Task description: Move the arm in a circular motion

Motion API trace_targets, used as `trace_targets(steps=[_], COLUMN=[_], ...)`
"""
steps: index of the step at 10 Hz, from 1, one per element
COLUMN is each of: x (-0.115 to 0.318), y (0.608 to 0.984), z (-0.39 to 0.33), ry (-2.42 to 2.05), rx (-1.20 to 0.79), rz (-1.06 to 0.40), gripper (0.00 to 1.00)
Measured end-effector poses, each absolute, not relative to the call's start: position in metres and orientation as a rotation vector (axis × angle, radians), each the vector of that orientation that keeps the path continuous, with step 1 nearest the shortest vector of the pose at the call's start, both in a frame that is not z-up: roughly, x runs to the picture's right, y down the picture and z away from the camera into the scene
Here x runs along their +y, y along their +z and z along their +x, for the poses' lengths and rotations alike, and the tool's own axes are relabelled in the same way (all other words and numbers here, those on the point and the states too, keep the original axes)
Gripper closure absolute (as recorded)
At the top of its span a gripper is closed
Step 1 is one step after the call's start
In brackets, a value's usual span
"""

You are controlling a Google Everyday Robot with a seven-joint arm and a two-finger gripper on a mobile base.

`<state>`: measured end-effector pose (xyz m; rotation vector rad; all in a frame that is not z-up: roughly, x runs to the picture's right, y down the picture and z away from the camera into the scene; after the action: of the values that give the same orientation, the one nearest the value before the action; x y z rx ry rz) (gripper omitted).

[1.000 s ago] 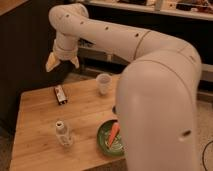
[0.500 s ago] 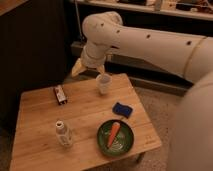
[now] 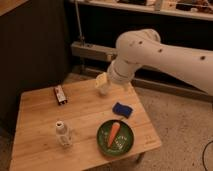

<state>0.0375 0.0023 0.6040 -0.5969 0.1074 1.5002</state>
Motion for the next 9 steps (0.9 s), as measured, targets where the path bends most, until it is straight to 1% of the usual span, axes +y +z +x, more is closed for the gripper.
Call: trace_targets(steps=[3, 5, 9], x=[0.028, 0.038, 0.040], y=[0.581, 0.570, 0.567], z=[0.044, 0.027, -0.061], ry=[1.423, 1.348, 1.183], rx=[0.060, 0.025, -0.034], rz=[-0.638, -0.671, -0.736], gripper=[0.20, 0.20, 0.20])
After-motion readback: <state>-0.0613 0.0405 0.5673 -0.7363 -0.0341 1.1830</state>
